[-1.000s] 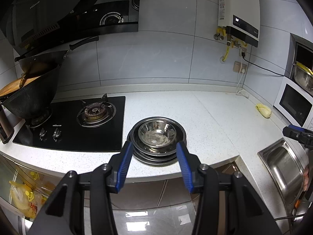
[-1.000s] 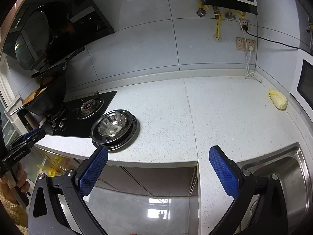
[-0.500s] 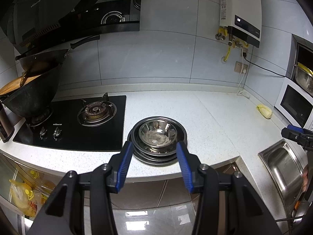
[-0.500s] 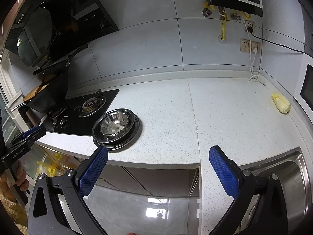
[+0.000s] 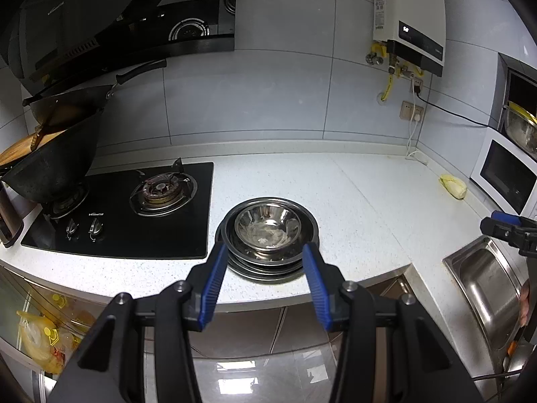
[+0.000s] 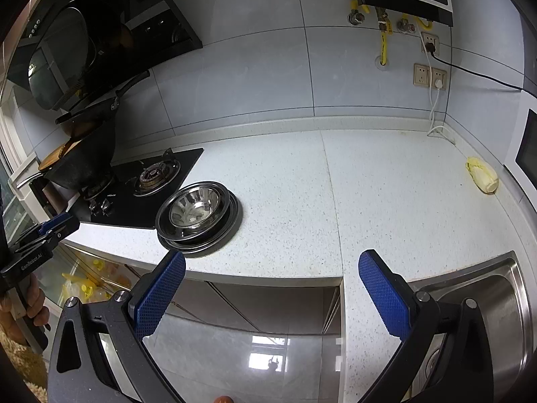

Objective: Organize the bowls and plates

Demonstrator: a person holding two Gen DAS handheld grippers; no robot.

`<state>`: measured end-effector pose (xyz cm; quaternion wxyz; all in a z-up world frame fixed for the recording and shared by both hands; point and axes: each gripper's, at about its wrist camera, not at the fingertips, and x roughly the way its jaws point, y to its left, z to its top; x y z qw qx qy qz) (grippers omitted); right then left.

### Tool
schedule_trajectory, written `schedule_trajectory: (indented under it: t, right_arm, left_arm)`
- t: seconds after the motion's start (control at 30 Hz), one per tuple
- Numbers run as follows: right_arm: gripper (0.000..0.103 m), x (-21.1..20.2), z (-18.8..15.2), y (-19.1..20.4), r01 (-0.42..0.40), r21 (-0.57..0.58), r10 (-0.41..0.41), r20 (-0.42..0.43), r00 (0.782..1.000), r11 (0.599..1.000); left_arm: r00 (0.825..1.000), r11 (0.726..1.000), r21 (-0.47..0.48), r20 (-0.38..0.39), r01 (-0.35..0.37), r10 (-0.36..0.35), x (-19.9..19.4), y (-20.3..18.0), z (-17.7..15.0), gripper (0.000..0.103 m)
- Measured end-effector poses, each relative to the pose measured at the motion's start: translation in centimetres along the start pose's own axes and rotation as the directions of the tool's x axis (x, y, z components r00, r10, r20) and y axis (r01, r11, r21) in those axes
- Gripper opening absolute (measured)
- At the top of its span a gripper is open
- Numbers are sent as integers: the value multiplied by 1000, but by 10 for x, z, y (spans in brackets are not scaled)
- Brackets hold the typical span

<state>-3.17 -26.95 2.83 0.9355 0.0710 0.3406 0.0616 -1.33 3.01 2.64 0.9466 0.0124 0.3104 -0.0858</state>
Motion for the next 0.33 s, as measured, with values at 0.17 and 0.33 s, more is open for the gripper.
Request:
schedule_trajectory:
  t: [0.17,0.33]
  right_arm:
    - [102,0,-1,0,-1,0,1,-2,1000,1000]
    - [102,0,0,-2,-1,1,1,-3,1000,1000]
  left_arm:
    - [1000,1000,2,1,-3,3,0,0,-1,45]
    - [1000,1000,2,0,-5,5,-1,0,-1,45]
